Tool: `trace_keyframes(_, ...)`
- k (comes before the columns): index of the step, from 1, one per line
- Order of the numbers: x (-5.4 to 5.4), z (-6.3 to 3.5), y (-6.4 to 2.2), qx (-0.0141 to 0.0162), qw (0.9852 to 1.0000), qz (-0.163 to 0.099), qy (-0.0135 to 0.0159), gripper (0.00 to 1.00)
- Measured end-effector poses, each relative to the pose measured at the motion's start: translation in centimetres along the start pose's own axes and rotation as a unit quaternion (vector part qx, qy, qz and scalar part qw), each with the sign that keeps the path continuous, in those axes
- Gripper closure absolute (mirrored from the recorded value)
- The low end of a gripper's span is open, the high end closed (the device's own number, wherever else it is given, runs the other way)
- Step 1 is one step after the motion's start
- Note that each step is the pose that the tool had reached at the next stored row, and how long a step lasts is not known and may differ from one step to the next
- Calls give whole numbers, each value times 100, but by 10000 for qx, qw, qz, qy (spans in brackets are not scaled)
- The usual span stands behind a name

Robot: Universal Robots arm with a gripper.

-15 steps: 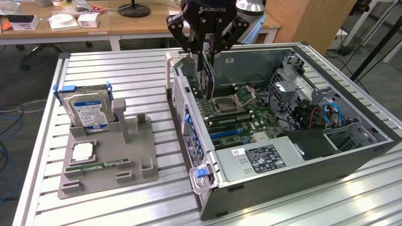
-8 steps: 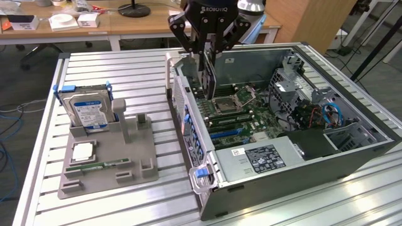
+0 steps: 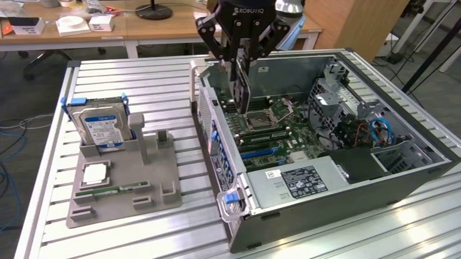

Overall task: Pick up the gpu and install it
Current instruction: 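Pick up the gpu and move the gpu toward the slot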

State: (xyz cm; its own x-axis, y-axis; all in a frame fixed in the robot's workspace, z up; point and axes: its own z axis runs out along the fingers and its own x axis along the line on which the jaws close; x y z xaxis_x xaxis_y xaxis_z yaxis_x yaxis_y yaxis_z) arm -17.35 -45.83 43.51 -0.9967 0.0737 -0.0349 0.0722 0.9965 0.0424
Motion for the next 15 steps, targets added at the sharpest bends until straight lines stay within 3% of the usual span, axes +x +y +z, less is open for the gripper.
trace_keyframes(13, -130, 5, 9, 0, 10000, 0, 0, 74)
trace_keyframes(14, -260, 10, 19, 0, 10000, -1, 0, 74)
trace_keyframes(15, -271, 10, 20, 0, 10000, -1, 0, 74)
